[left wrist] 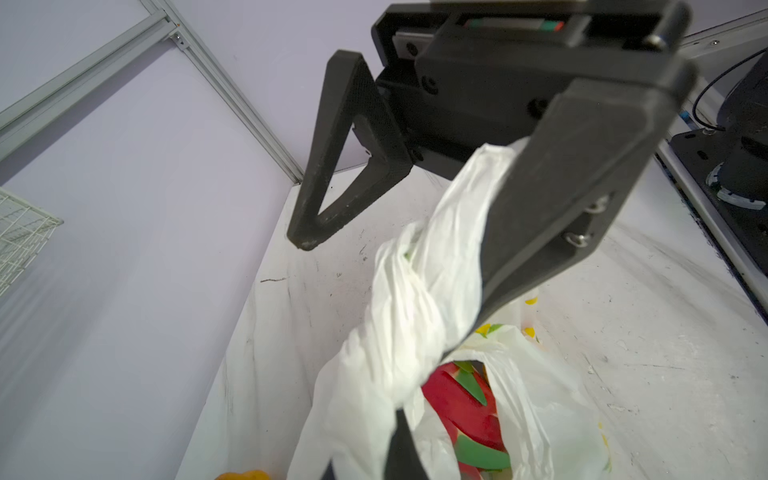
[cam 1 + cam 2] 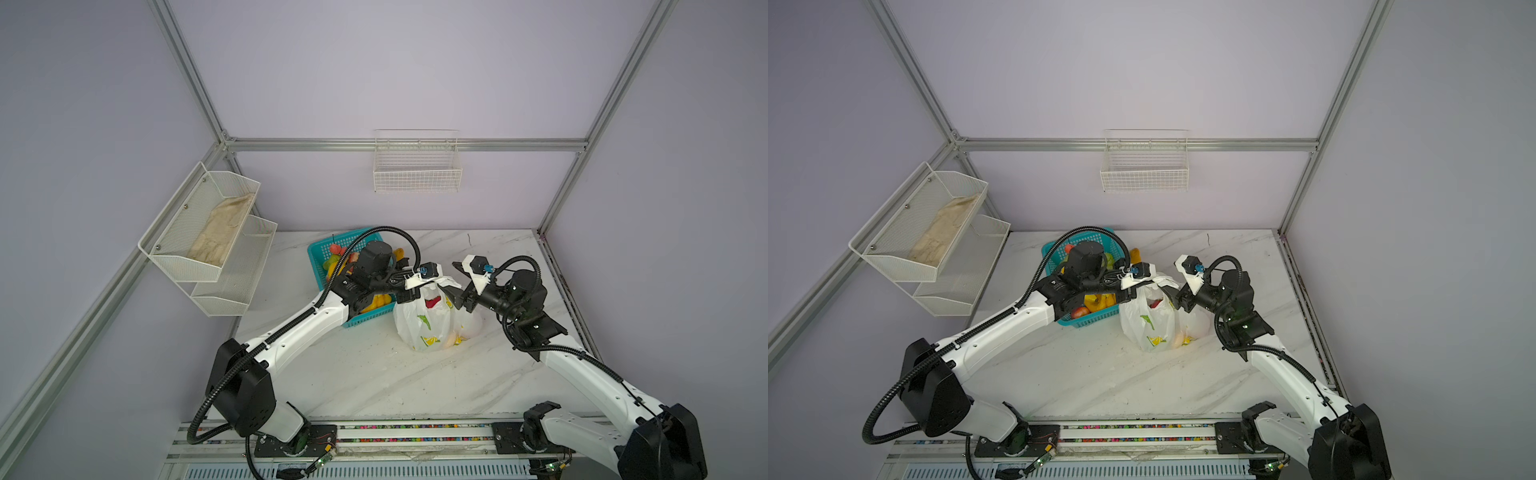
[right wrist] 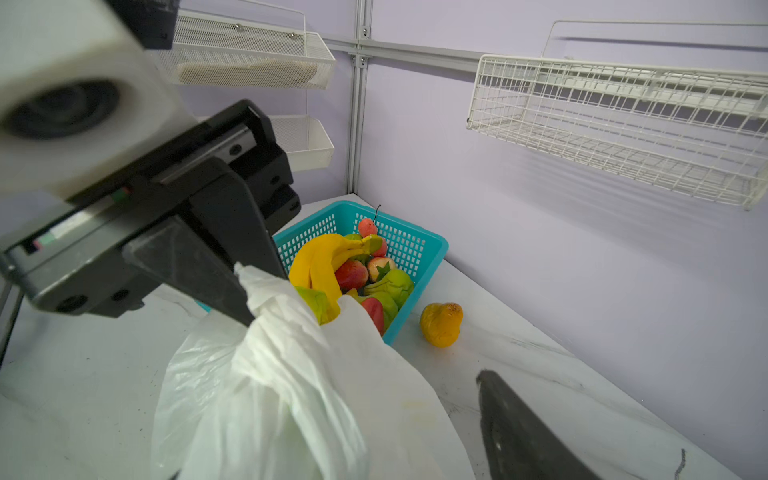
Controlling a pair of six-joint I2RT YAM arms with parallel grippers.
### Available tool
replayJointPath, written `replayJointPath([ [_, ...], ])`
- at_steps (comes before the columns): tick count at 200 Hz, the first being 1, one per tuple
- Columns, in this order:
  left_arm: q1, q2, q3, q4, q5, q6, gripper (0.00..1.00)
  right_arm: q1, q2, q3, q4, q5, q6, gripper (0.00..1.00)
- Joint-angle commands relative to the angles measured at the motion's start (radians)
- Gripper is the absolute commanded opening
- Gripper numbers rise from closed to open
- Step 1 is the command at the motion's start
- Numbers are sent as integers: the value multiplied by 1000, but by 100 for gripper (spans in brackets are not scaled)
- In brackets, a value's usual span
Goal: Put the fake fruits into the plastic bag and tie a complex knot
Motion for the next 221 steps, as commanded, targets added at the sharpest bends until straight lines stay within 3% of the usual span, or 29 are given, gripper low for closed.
replayJointPath([
  [1, 22, -21, -4, 10, 59, 43, 0, -1, 7, 25, -10, -65, -77, 75],
  [29, 28, -6, 23, -26, 110, 53, 0, 0, 63, 20, 22, -112, -85, 76],
  [159, 28, 12, 47, -49, 132, 45, 0, 0, 250, 121, 59, -245, -73, 48],
  [195, 28, 14, 47, -42, 123, 35, 0, 3, 259, 106, 114, -281, -25, 33],
  [221, 28, 15, 43, -25, 123, 11, 0, 5, 264, 92, 151, -299, 12, 16],
])
